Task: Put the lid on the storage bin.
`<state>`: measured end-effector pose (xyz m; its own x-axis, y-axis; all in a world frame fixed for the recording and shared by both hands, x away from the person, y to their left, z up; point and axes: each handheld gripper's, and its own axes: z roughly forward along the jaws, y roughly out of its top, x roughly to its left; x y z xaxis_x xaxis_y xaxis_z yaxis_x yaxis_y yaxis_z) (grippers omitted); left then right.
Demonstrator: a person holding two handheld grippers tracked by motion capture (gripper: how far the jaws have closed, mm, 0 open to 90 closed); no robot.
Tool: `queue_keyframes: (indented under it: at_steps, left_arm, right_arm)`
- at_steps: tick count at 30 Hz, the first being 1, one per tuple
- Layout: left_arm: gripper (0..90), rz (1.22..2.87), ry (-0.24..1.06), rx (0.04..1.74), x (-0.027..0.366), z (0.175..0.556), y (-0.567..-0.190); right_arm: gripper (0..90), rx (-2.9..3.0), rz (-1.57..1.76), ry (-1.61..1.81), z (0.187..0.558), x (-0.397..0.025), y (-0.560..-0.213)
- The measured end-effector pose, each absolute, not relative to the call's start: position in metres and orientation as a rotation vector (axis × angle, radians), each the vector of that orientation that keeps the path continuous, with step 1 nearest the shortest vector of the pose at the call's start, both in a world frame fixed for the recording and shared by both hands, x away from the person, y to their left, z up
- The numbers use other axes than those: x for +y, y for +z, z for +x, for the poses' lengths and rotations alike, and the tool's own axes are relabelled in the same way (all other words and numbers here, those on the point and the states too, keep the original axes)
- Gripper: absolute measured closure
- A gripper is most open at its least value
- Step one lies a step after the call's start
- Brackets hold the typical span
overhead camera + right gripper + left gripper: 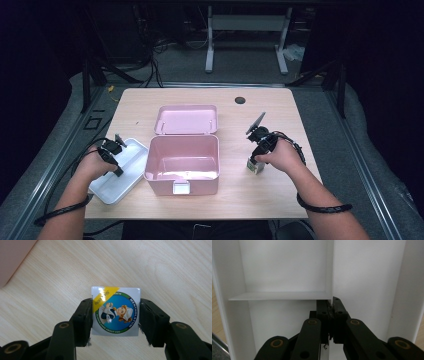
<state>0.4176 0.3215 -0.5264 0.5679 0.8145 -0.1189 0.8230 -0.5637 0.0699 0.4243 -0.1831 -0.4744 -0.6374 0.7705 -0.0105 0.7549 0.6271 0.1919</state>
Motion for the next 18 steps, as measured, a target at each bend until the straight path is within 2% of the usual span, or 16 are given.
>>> queue_keyframes:
  at_steps: [9,18]
  left_arm:
    - [86.7,2.675,-0.116,1.400,0.322,0.418,-0.526]
    - [86.7,2.673,-0.118,1.401,0.322,0.418,-0.526]
  right_arm:
    - [46.5,2.798,1.247,0.314,0.425,-0.176,-0.456]
    - [46.6,2.826,1.057,0.361,0.422,-0.149,-0.397]
